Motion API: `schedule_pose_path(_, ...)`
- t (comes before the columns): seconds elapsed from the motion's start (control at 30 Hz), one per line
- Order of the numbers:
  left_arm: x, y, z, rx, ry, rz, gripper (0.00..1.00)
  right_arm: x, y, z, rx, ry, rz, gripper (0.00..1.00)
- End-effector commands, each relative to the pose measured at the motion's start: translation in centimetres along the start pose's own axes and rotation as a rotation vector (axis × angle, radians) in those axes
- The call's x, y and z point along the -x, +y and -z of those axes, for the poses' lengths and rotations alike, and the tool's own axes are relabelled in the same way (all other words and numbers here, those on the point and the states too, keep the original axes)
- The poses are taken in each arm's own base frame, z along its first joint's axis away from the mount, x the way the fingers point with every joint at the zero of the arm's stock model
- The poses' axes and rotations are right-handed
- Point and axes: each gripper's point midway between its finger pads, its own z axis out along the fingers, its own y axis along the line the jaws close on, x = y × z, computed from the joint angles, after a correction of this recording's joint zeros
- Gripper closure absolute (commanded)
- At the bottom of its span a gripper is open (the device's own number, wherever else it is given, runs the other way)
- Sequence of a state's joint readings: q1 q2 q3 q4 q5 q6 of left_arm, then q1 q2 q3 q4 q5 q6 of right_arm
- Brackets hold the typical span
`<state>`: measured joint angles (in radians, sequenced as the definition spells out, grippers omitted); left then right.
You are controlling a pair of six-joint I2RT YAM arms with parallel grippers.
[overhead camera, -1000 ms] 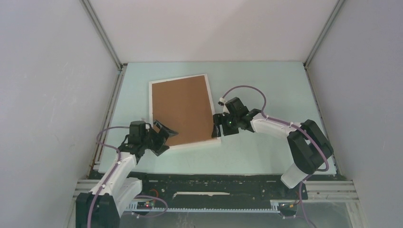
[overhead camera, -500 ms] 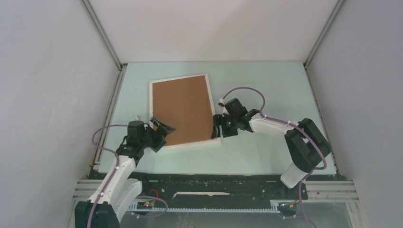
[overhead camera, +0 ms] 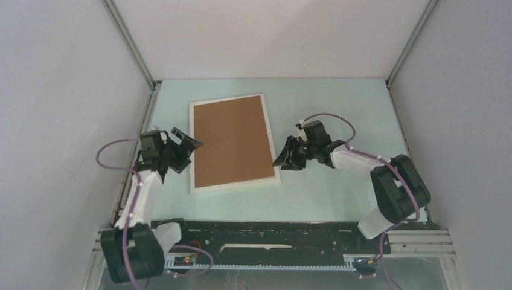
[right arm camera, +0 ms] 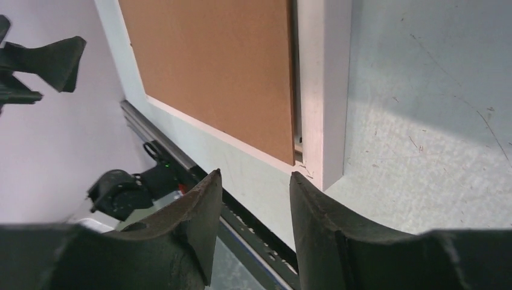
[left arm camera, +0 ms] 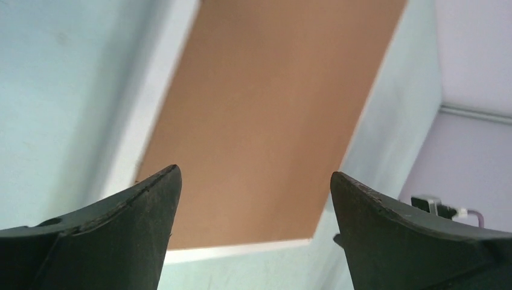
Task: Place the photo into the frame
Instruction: Place the photo frame item in the photo frame.
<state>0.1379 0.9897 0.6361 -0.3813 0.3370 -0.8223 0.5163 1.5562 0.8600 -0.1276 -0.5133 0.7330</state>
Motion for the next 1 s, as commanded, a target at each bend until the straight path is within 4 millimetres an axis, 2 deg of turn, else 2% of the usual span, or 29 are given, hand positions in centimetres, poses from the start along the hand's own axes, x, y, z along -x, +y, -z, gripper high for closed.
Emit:
schedule_pose_path(0.0, 2.0, 2.6, -1.6, 0.087, 0.072, -0.014, 0.00, 0.4, 2.0, -0.8, 0.141, 0.039, -0.085, 0.48)
schedule_pose_path(0.1, 1.8, 4.4, -3.5, 0.125, 0.125, 0.010, 0.00, 0.5, 0.5, -1.5, 0.108, 0.046, -0.096, 0.48)
schedule_pose_path(0.23, 0.7, 6.1, -5.1, 0.141, 0.183, 0.033, 0.06, 0.0, -1.1, -2.6, 0.085, 0.076, -0.112, 0.49)
schedule_pose_path(0.4, 0.1, 7.7, -5.4, 0.181, 0.190, 0.020, 0.08, -0.4, -1.9, -3.1, 0.055, 0.084, -0.102, 0.50)
schedule_pose_path(0.53, -0.6, 7.5, -5.2, 0.159, 0.206, 0.022, 0.09, -0.6, -2.1, -3.4, 0.060, 0.093, -0.104, 0.50)
schedule_pose_path(0.63, -0.8, 7.4, -4.9, 0.145, 0.200, 0.026, 0.09, -1.0, -1.7, -3.9, 0.089, 0.112, -0.113, 0.51)
schedule_pose_path(0.8, -1.2, 7.1, -4.7, 0.123, 0.197, 0.034, 0.09, -0.4, 0.2, -3.9, 0.182, 0.097, -0.123, 0.53)
schedule_pose_path(0.97, -1.4, 7.4, -4.6, 0.122, 0.194, 0.036, 0.09, 0.7, 3.2, -2.7, 0.297, 0.046, -0.080, 0.65)
